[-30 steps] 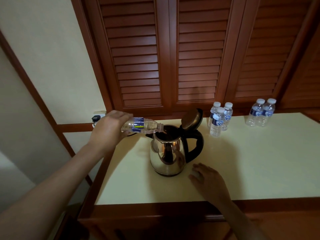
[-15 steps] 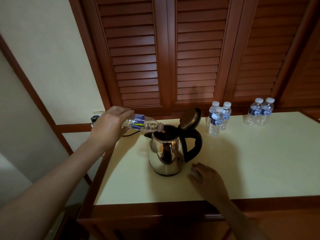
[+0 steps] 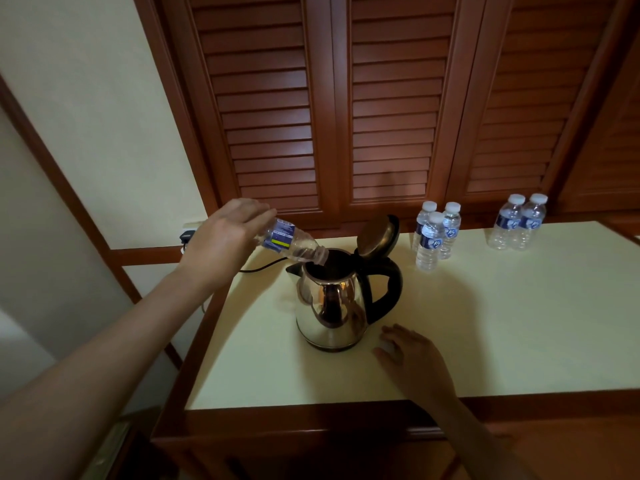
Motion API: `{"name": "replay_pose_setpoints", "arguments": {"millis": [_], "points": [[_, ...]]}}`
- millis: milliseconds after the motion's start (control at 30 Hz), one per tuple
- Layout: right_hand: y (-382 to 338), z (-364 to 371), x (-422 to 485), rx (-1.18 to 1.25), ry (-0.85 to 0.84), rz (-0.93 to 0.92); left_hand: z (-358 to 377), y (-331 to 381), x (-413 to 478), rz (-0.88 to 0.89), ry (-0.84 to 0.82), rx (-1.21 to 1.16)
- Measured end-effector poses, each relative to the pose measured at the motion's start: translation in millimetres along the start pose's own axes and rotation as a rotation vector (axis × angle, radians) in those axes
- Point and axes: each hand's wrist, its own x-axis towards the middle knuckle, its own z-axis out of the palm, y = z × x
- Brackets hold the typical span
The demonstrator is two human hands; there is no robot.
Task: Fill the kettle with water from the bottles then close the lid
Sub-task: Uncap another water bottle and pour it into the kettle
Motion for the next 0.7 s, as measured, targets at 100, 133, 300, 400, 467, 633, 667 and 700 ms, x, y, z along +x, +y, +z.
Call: {"name": "replay_pose_setpoints", "arguments": {"millis": [100,133,300,400,467,633,667,700], "points": [[2,2,0,-0.034,-0.010,-0.006,0,1,3,0.051,0.026,0.033],[2,2,0,-0.033,-0.006,0.002,0,1,4,0.064,0.043,0.039],[-1,-2,0,-0.011,-0.029,0.021,1,1,8,0.136,0.111,0.108],[-3,-5,0,-0.002,-0.015,0.040,1,3,12,0.202,0.153,0.152],[-4,-6,1,-0.009,-0.013,0.025,1,5,14,0.236,0.168,0.163],[-5,-5,0,0.017,-0.003,0.019,3,12,13,0.119,0.171,0.122],[-7,-7,0,0.027,0.003,0.026,4,13,8,0.053,0.165,0.094],[-8,-8,0,0.031,0.025,0.019,6,14,2,-0.016,0.157,0.052]]}}
